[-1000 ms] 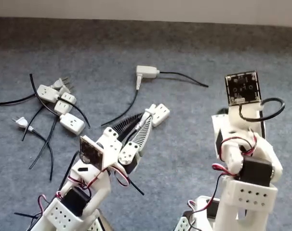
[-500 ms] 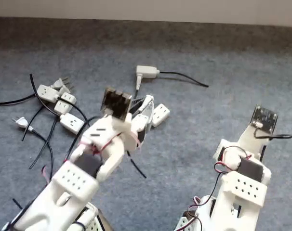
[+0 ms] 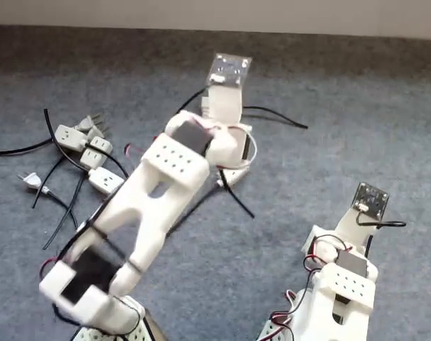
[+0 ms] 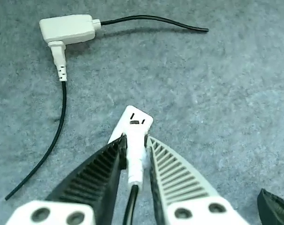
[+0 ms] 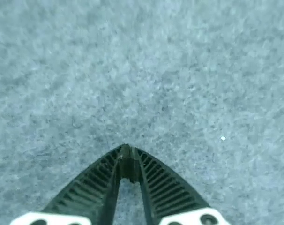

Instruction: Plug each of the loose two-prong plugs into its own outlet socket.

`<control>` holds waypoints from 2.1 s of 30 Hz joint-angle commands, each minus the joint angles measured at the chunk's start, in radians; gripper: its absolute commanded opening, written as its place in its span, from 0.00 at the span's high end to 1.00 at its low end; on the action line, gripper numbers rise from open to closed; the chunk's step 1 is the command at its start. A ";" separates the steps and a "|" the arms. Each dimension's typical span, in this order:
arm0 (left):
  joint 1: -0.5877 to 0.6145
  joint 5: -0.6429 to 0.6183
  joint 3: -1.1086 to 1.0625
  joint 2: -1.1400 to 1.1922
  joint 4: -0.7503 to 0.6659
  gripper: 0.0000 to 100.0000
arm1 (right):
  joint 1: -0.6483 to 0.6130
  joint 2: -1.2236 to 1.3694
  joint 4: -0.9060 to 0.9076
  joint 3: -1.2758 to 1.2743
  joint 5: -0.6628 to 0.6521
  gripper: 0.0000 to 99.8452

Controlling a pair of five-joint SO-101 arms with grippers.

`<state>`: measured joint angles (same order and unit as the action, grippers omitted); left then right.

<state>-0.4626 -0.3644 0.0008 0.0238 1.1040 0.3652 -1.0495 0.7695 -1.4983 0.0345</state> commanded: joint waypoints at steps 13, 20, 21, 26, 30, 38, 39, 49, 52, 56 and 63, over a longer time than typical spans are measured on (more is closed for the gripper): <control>0.012 -0.456 0.961 0.667 0.466 0.99 | -0.070 -0.012 -0.022 -0.001 0.008 0.99; 0.010 -0.609 1.170 0.832 0.566 0.99 | -0.070 -0.012 -0.022 -0.001 0.008 0.99; 0.010 -0.629 1.190 0.845 0.580 0.99 | -0.070 -0.012 -0.022 -0.001 0.008 0.99; -0.012 -0.707 1.236 0.889 0.608 0.99 | -0.070 -0.012 -0.022 -0.001 0.008 0.99; -0.039 -0.747 1.230 0.898 0.611 0.99 | -0.071 -0.012 -0.022 -0.001 0.008 0.99; -0.035 -0.861 1.228 0.905 0.637 0.99 | -0.071 -0.012 -0.022 -0.001 0.008 0.99; -0.033 -0.861 1.230 0.911 0.637 0.99 | -0.071 -0.012 -0.022 -0.001 0.008 0.99; -0.028 -0.862 1.237 0.993 0.598 0.99 | -0.071 -0.012 -0.022 -0.001 0.008 0.99; -0.024 -0.862 1.237 0.990 0.598 0.99 | -0.071 -0.012 -0.022 -0.001 0.008 0.99; -0.024 -0.862 1.311 0.993 0.606 0.99 | -0.071 -0.012 -0.042 -0.002 0.008 0.99; -0.008 -0.862 1.343 1.000 0.614 0.99 | -0.071 -0.012 -0.054 -0.004 0.008 0.99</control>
<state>-0.4841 -1.2206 1.3096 1.0334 1.7177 0.3038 -1.0495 0.7342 -1.5044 0.0376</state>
